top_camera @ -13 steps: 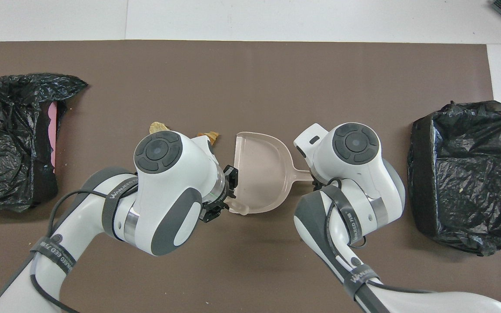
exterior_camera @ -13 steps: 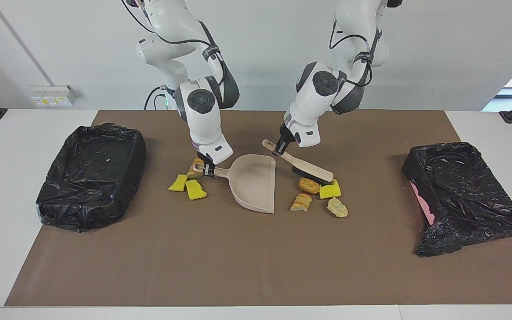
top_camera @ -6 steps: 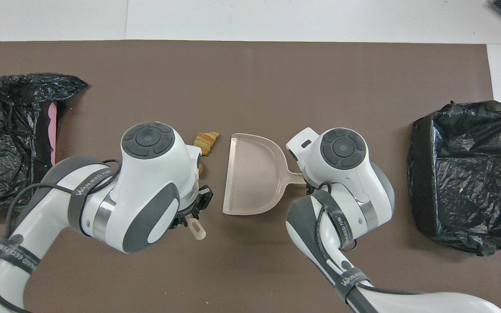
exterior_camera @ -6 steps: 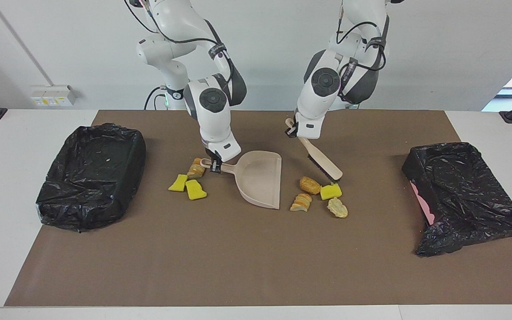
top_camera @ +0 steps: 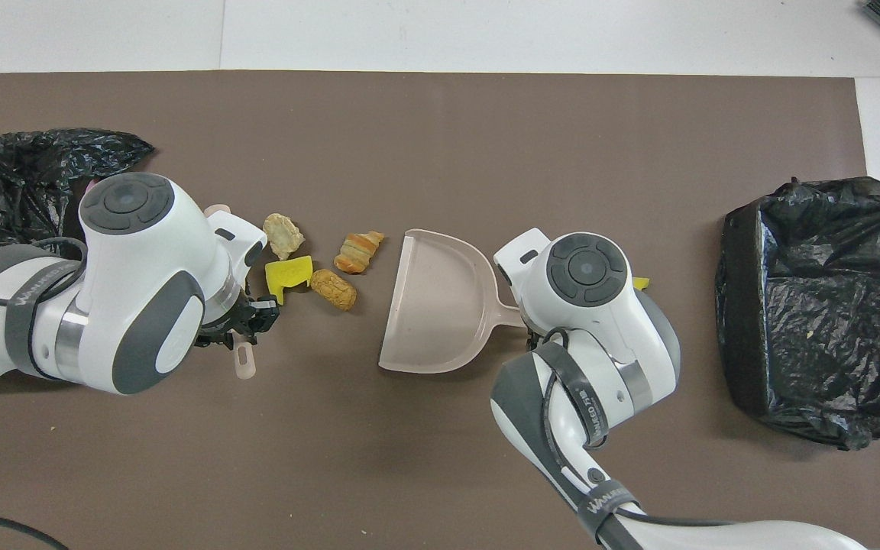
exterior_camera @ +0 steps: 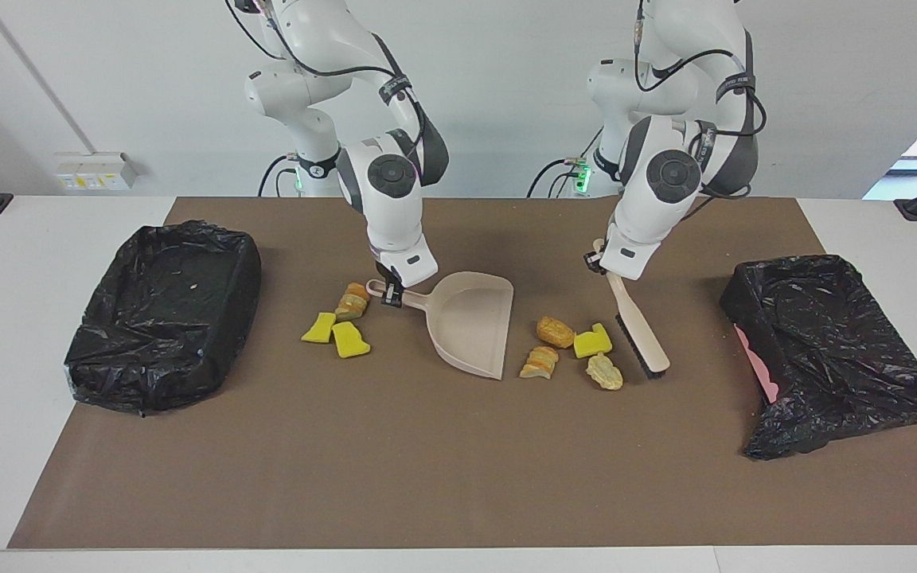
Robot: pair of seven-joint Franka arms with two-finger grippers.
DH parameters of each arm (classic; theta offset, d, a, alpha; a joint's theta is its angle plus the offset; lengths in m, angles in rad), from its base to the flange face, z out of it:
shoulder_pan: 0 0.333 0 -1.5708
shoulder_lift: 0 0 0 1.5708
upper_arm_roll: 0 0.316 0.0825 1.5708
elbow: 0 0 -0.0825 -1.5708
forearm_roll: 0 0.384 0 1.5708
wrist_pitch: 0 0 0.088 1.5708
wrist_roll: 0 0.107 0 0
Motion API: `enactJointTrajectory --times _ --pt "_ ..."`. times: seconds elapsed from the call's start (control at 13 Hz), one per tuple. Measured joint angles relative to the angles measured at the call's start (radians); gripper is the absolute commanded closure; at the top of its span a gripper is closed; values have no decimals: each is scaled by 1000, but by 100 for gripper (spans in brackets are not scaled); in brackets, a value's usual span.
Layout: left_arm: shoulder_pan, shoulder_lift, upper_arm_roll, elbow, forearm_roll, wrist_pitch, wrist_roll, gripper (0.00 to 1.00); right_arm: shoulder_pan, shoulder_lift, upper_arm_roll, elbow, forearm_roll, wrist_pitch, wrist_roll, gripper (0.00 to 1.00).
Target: Sweep and dump trash in bin
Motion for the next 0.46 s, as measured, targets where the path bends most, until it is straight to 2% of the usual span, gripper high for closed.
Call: enactJointTrajectory --times 0.15,0.46 --pt "11 3 -2 -50 12 67 99 100 2 0 0 0 0 0 5 100" --pt "-24 -1 -28 -101 13 131 134 100 2 0 0 0 0 0 5 100"
